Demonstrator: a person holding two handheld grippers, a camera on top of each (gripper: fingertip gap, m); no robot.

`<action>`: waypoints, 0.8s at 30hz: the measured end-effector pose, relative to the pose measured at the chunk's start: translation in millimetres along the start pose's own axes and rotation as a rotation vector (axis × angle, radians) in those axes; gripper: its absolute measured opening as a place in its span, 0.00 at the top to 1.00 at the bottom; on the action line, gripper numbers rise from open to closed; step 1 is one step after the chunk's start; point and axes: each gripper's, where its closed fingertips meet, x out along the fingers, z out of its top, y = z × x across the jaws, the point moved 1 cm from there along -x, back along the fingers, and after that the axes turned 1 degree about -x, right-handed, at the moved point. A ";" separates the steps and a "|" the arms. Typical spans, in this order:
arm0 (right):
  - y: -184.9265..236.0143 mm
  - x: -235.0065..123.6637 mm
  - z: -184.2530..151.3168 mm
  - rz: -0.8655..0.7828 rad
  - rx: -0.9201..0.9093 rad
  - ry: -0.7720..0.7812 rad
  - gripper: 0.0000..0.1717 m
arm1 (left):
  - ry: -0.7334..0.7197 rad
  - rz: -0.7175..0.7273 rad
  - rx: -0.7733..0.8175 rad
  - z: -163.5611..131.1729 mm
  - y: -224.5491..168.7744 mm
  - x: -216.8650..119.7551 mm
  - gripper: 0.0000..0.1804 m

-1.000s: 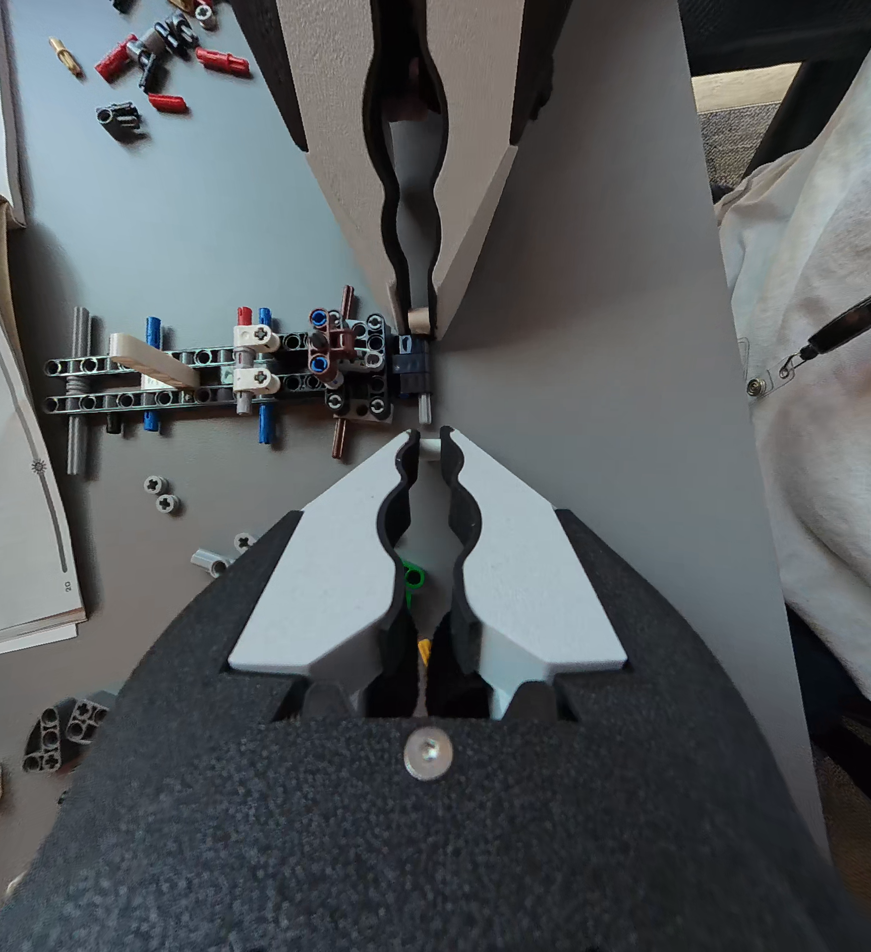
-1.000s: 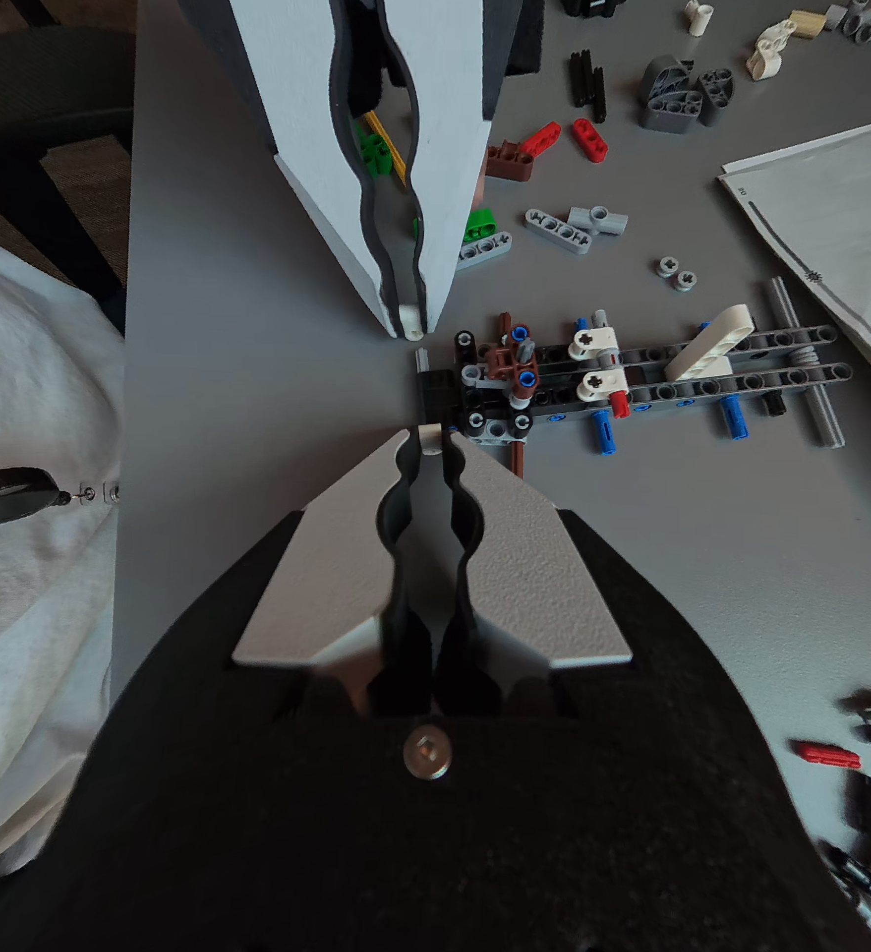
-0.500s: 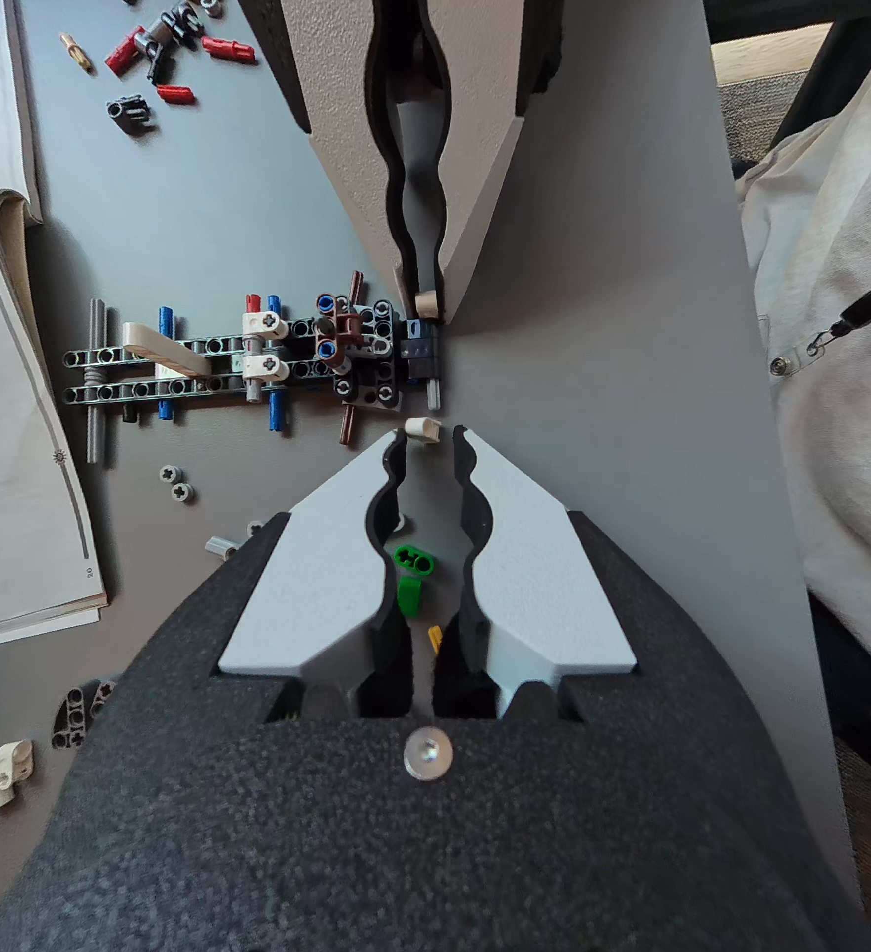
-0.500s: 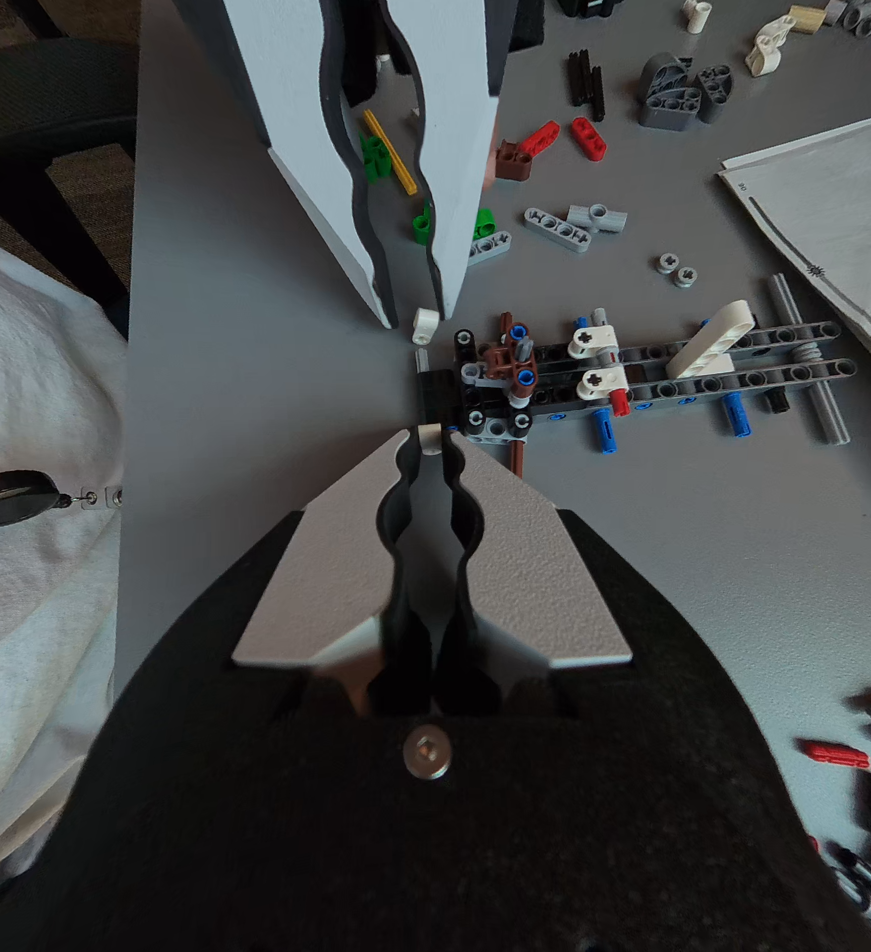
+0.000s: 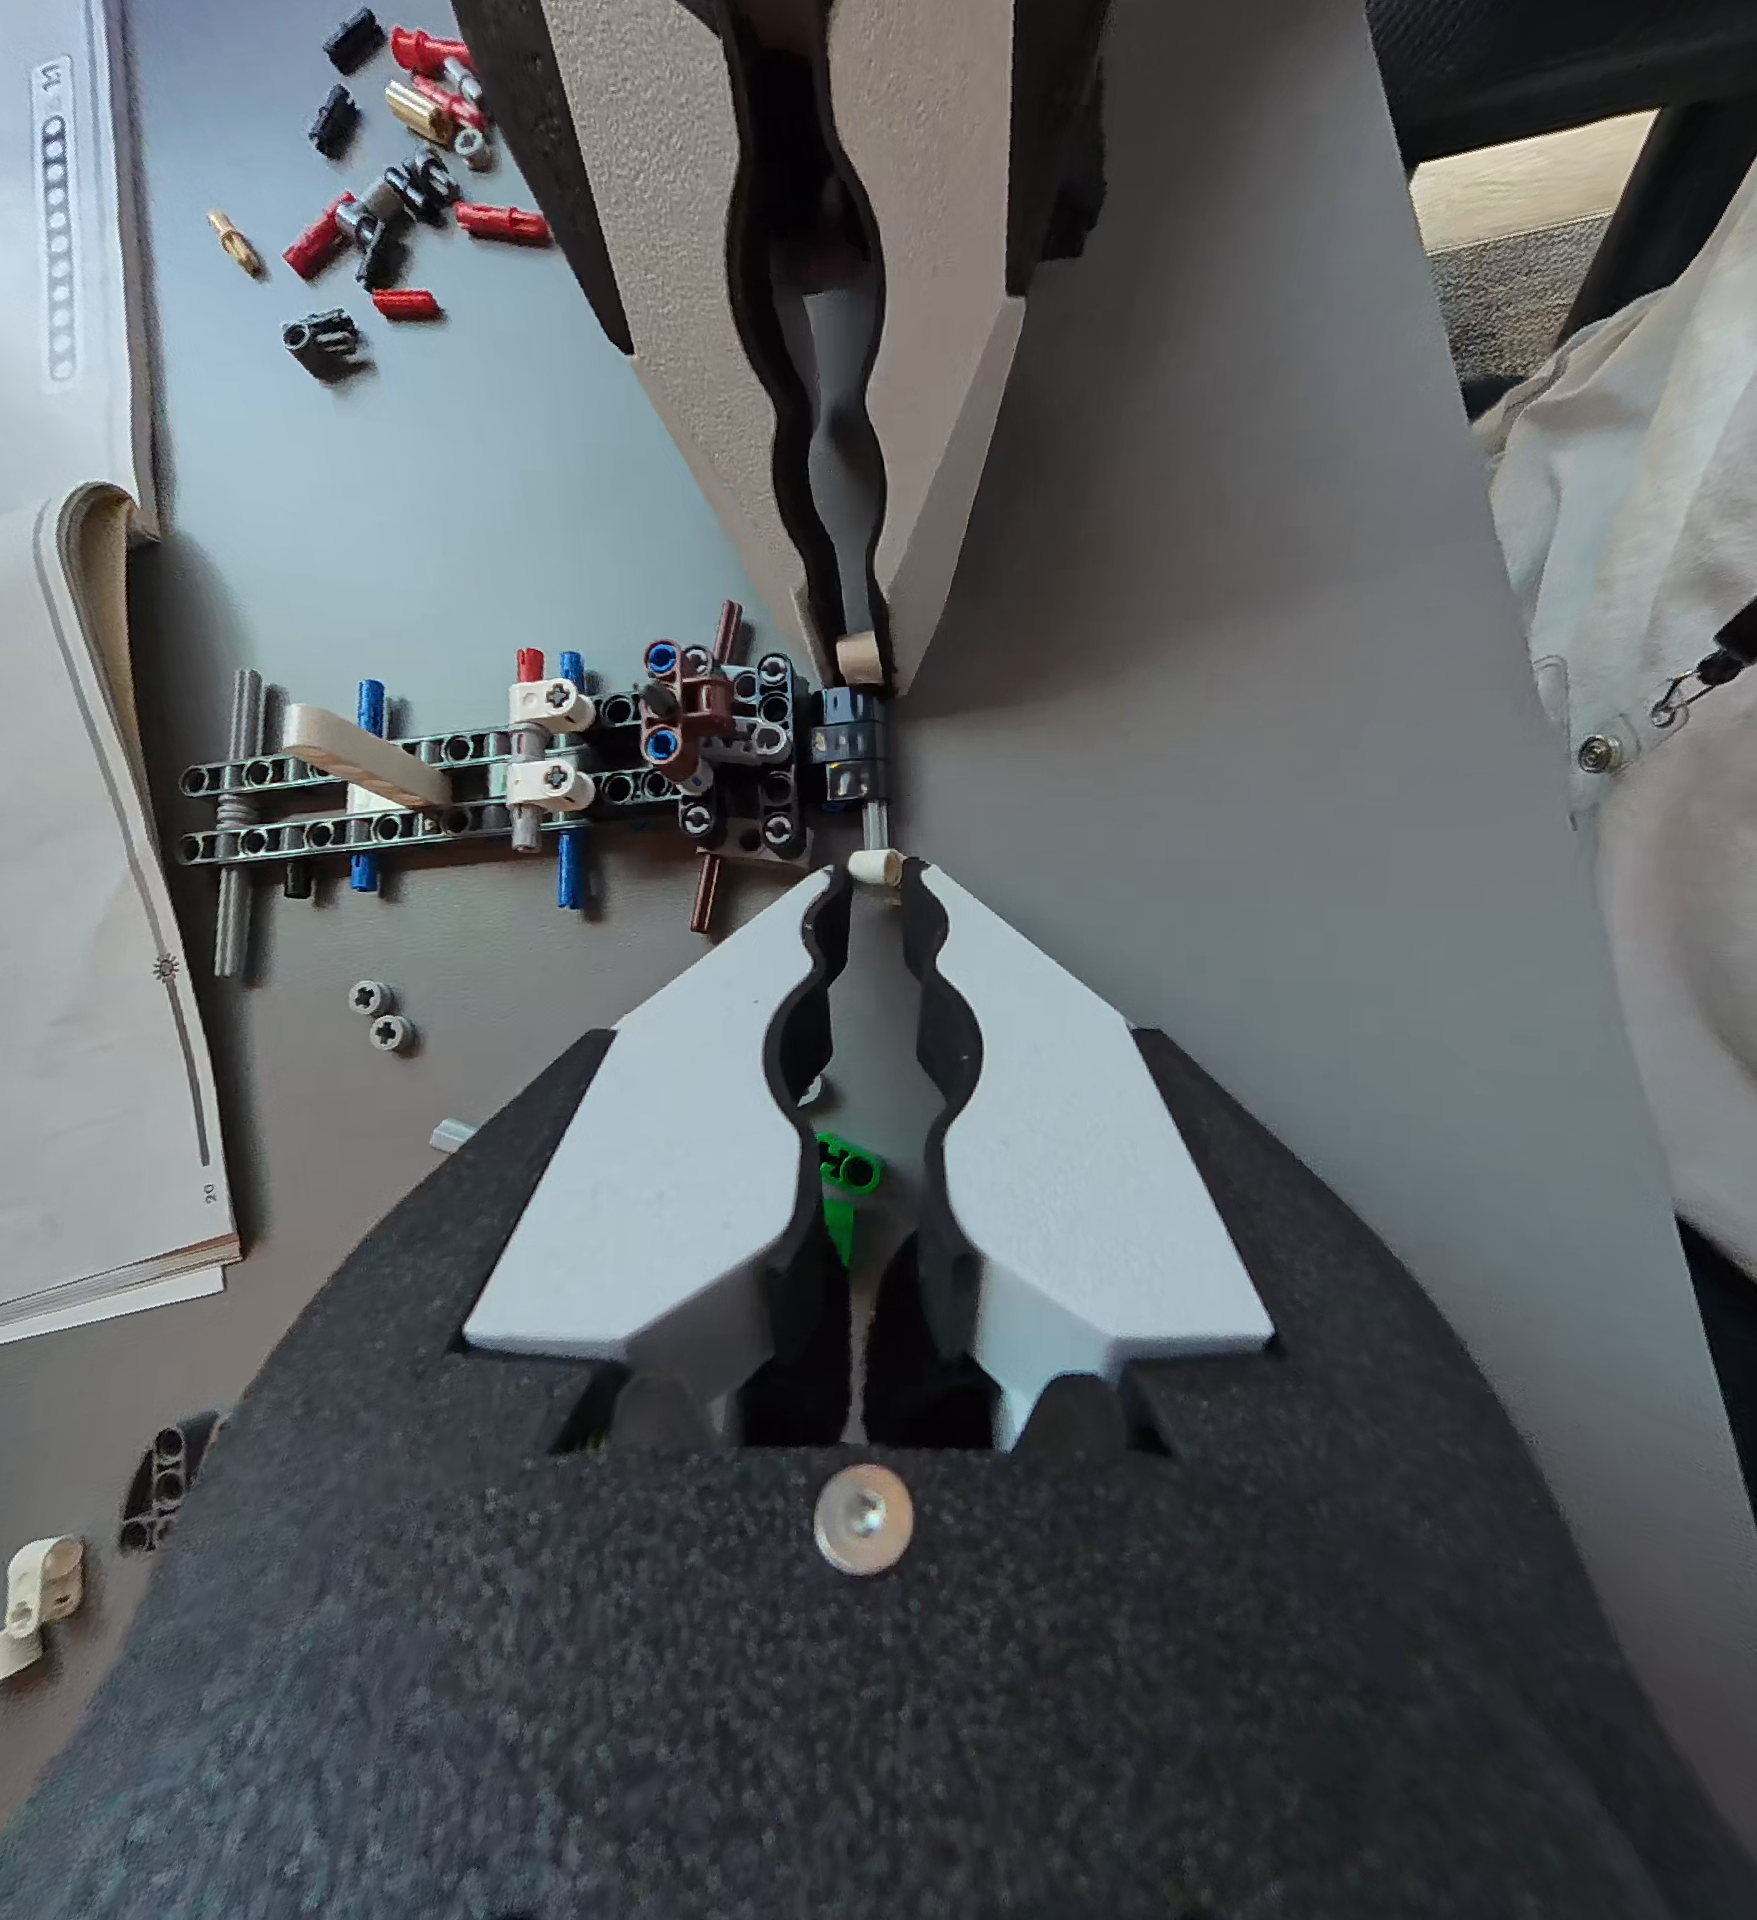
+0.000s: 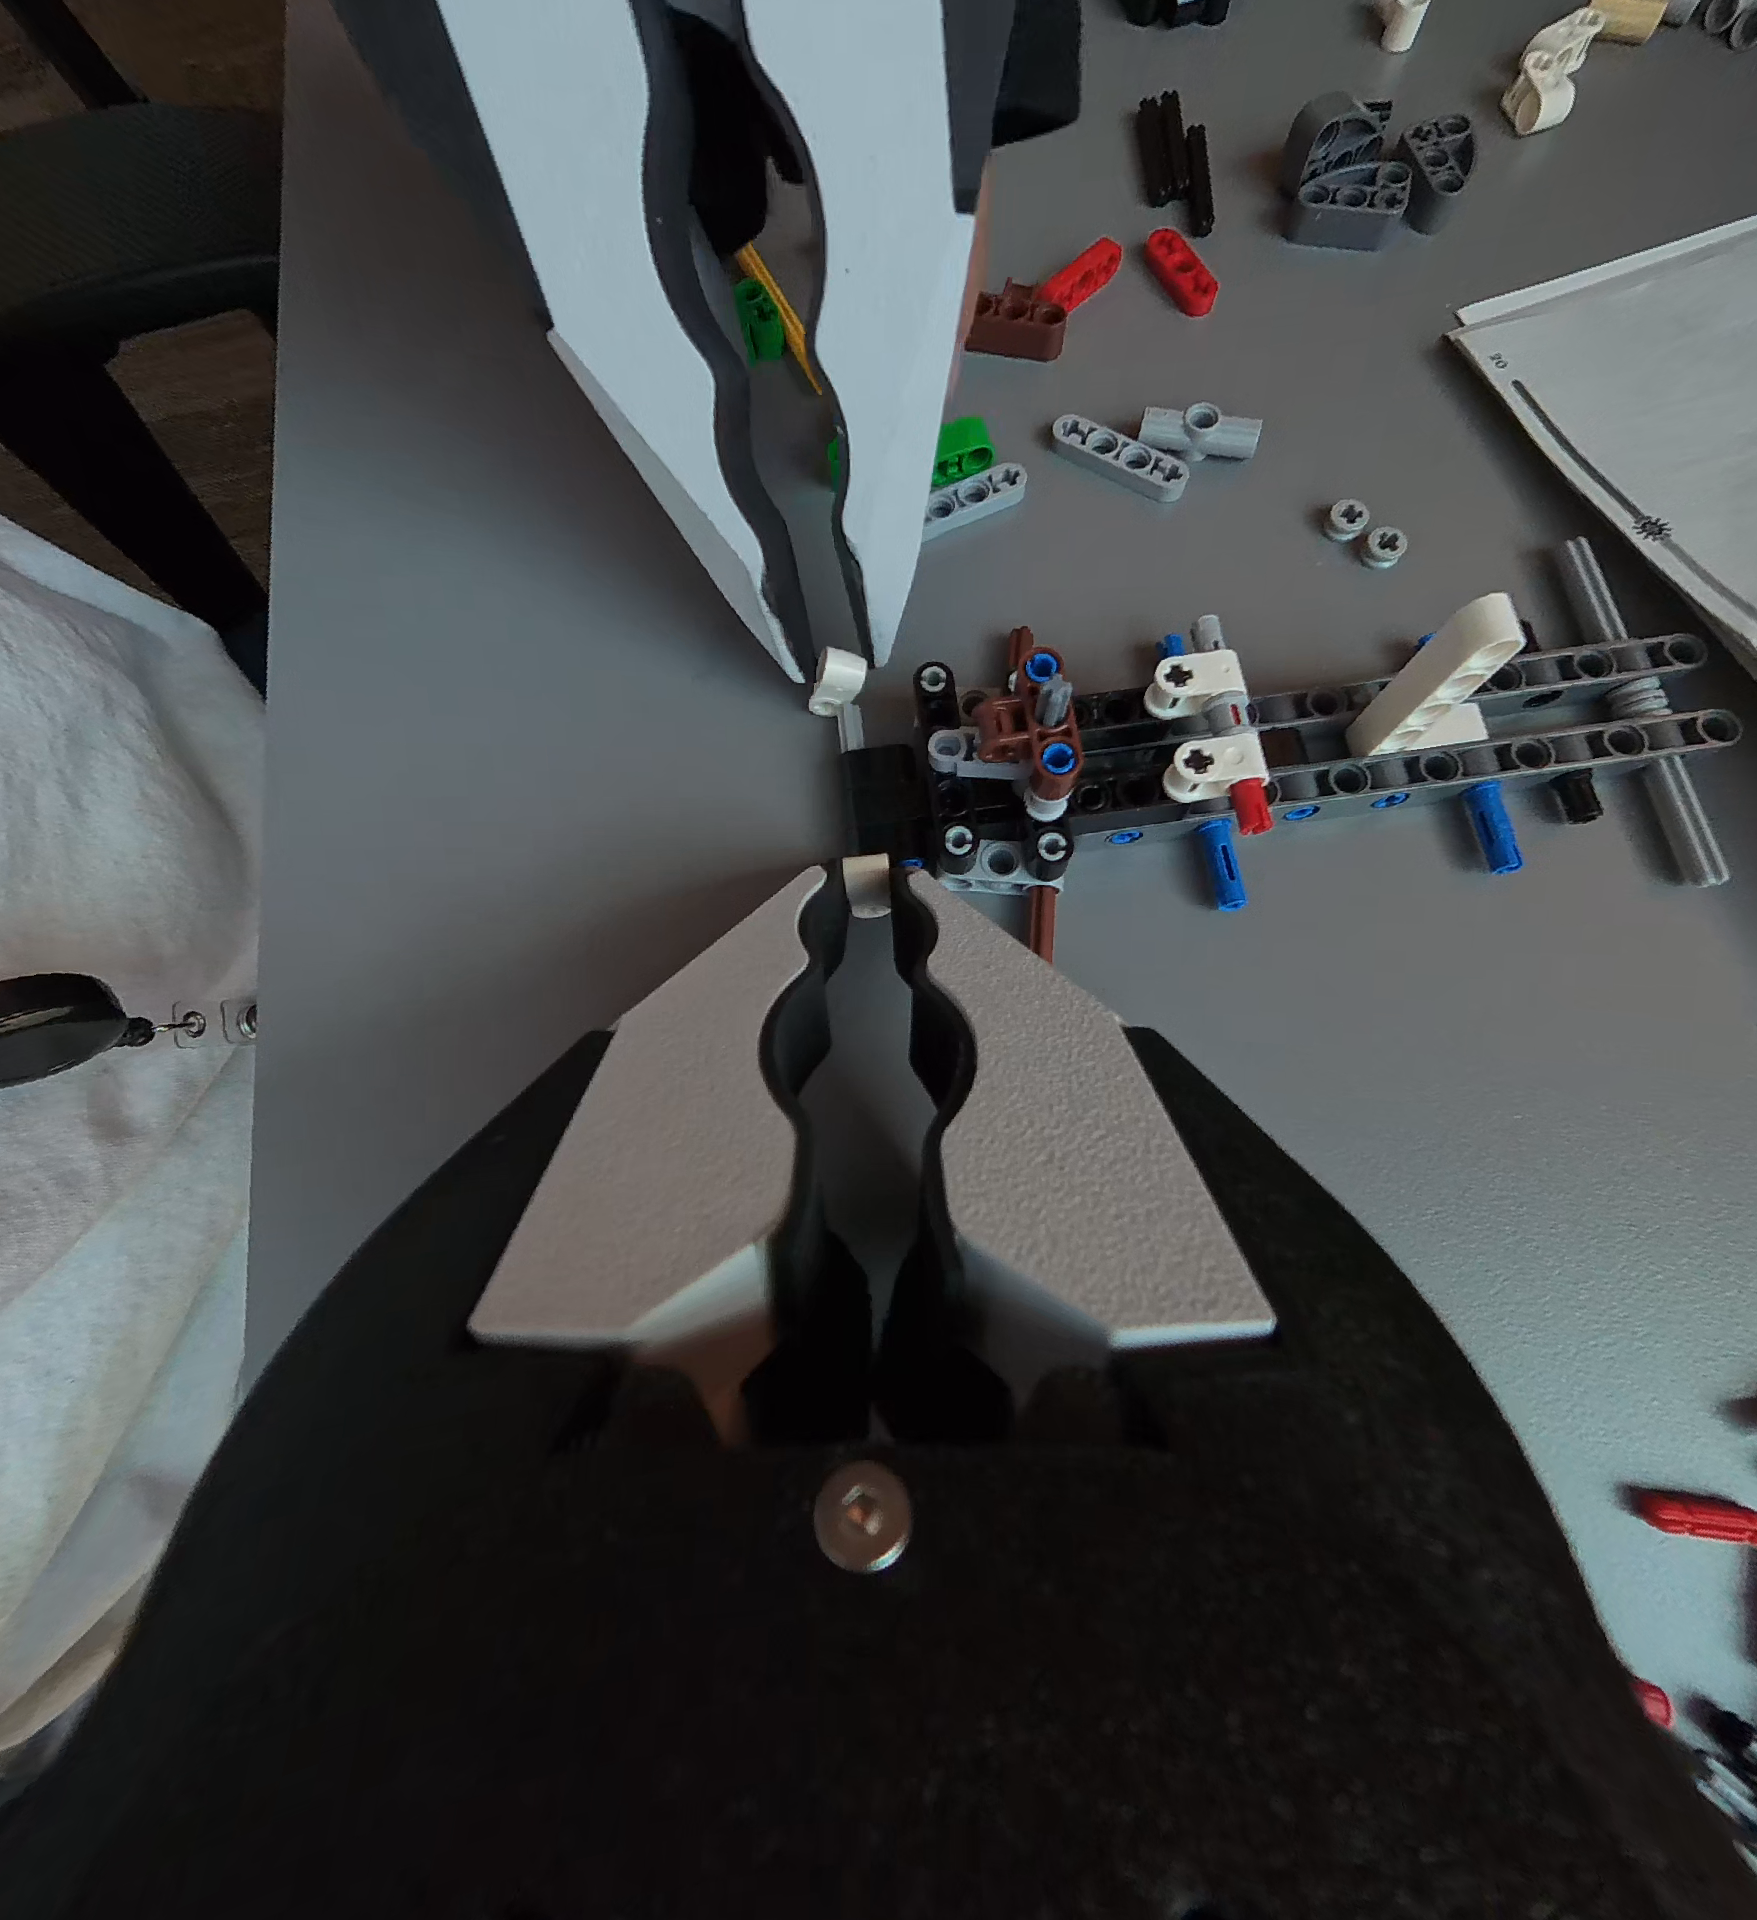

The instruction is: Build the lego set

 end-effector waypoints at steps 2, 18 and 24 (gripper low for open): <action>-0.1 0.0 0.0 0.002 0.002 0.000 0.96 | -0.006 0.024 0.015 -0.2 -0.3 -0.1 0.96; 0.4 0.1 0.2 0.003 0.003 0.000 0.96 | -0.008 0.184 0.023 -1.1 2.5 -0.6 0.96; 0.9 -0.2 0.1 0.006 0.004 0.000 0.96 | -0.030 0.199 0.000 -0.8 2.3 0.0 0.96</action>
